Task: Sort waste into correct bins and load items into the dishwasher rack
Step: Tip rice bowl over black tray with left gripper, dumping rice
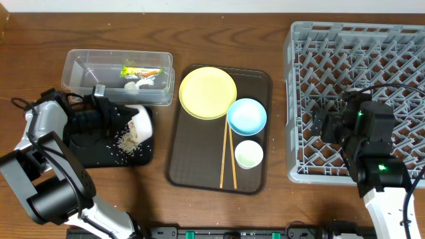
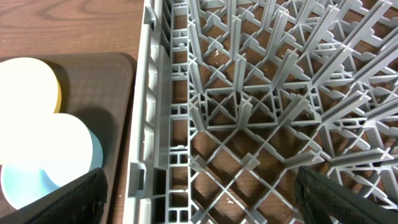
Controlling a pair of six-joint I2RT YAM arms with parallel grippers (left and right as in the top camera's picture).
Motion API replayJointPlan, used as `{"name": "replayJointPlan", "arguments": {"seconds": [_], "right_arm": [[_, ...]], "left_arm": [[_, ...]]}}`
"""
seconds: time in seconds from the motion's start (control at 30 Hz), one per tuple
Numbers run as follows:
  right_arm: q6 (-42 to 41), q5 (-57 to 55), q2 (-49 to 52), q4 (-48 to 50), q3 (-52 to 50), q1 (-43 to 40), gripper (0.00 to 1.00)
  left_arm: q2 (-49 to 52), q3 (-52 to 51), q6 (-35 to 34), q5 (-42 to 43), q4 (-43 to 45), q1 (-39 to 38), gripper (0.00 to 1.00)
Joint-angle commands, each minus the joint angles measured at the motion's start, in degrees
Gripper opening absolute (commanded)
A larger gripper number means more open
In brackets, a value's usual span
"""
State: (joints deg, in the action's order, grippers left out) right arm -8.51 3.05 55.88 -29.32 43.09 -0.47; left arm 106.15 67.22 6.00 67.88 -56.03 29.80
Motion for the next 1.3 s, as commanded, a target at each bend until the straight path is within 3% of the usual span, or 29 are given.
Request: {"name": "replayJointPlan", "arguments": {"seconds": [0.0, 0.4, 0.57, 0.8, 1.27], "right_arm": [[0.46, 0.2, 0.0, 0.17, 1.09, 0.5, 0.94], [0.46, 0.17, 0.0, 0.2, 1.09, 0.5, 0.93], [0.48, 0.15, 0.0, 0.2, 1.09, 0.5, 0.93], [1.55, -0.24, 0.0, 0.17, 1.09, 0.5, 0.93], [1.95, -0.24, 0.0, 0.17, 1.09, 0.5, 0.93]], "left_arm": [[0.61, 0.59, -0.02, 5.18, 0.68, 0.0, 0.06], [0.61, 0.48, -1.01, 5.22, 0.44, -1.01, 0.06], [0.61, 0.48, -6.23, 5.81, 0.11, -0.24, 0.06], [0.61, 0.5, -6.95, 19.78, 0.2, 0.85, 0.06], [0.61, 0.5, -6.73, 16.94, 1.51, 1.16, 0.06]]}}
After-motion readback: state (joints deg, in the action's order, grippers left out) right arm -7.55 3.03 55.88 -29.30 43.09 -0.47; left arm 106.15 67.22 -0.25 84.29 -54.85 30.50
